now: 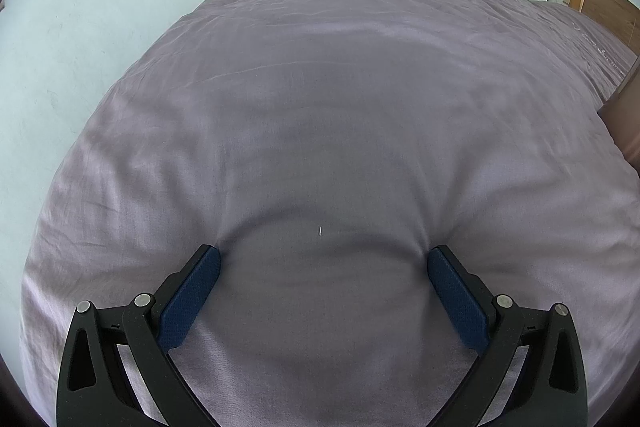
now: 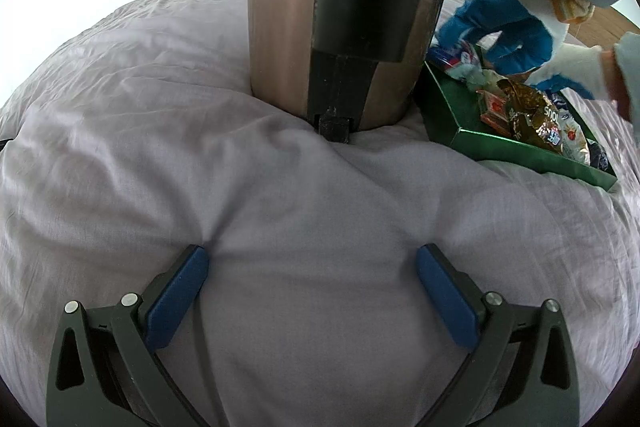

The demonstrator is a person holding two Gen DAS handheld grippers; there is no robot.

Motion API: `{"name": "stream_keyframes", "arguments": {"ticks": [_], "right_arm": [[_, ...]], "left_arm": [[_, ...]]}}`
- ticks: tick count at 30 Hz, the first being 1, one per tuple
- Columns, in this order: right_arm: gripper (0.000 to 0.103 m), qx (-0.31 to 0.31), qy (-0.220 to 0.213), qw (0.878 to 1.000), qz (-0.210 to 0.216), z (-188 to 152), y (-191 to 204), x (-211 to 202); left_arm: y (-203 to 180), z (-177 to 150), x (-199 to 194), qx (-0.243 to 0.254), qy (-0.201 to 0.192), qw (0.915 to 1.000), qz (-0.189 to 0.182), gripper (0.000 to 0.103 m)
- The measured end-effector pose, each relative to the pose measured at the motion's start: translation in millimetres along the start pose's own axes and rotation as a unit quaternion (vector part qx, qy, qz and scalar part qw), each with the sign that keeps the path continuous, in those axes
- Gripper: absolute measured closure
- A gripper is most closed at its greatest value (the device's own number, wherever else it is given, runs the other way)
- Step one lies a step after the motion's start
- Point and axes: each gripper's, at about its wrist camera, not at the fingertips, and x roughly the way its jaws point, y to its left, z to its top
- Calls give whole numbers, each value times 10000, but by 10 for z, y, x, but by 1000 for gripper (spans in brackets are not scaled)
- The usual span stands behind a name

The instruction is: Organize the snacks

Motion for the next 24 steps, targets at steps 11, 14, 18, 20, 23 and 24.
{"name": "stream_keyframes", "arguments": {"ticks": [11,14,18,20,23,24], "right_arm": [[0,5,2,10000,0,-3,-4,8],[0,4,2,10000,0,-2,-5,7],[0,3,3,10000,0,-2,-6,5],[0,4,2,10000,1,-2,-6,4],[0,5,2,10000,2,-2,-7,1],[0,3,2,10000,0,-1,-7,1]], "left_arm": [[8,-3,-2,0,-2,10000,-1,1],[9,-5,-3,0,-1,10000,-1,1],[9,-12,-8,-2,-2,10000,0,1],[11,-9,-5,-3,-3,10000,0,1],[10,-10,-6,-3,-1,10000,-1,1],[9,-14,-11,-4,-2,10000,-1,1]]}}
